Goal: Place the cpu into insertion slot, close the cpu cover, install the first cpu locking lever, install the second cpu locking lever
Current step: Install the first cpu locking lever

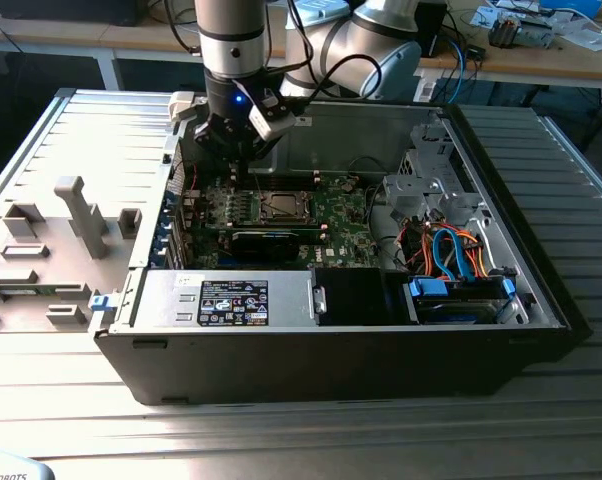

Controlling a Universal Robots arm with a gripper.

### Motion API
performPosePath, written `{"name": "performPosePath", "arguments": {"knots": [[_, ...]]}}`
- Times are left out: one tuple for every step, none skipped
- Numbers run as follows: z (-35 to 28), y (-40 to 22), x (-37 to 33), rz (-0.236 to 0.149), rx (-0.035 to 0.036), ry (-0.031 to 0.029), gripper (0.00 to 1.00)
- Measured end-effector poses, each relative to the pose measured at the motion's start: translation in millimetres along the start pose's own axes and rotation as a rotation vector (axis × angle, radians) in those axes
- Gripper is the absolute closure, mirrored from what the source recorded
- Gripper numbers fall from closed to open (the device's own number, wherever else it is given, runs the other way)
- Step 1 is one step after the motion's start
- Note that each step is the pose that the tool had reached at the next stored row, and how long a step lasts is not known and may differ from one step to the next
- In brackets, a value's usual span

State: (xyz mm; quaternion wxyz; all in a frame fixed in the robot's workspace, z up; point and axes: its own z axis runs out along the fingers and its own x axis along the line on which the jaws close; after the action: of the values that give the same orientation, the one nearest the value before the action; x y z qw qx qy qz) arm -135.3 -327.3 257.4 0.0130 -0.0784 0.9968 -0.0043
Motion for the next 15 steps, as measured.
{"name": "performPosePath", "arguments": {"knots": [[-0.1,4.0,-0.2,0.000,0.0001,0.0001,0.89],[-0.2,12.1,1.5,0.007,0.0002,0.0001,0.89],[0.4,13.2,1.6,0.032,0.0008,0.0003,0.89],[0.7,13.3,1.6,0.041,0.0011,0.0005,0.89],[0.9,13.6,1.7,0.050,0.0012,0.0006,0.89],[1.1,14.9,1.5,0.056,0.0015,0.0007,0.89],[1.1,16.1,1.3,0.056,0.0015,0.0006,0.89],[1.1,18.9,0.8,0.057,0.0006,0.0005,0.89],[1.1,20.8,0.5,0.057,0.0002,0.0004,0.89],[1.1,22.3,0.2,0.057,0.0000,0.0003,0.89],[1.1,24.3,0.0,0.057,0.0001,0.0004,0.89],[1.0,26.3,-0.6,0.057,0.0001,0.0005,0.89],[1.1,27.0,-1.8,0.057,0.0000,0.0004,0.89],[1.1,27.1,-2.6,0.057,0.0000,0.0004,0.89],[1.1,27.1,-3.8,0.057,0.0000,0.0004,0.89]]}}
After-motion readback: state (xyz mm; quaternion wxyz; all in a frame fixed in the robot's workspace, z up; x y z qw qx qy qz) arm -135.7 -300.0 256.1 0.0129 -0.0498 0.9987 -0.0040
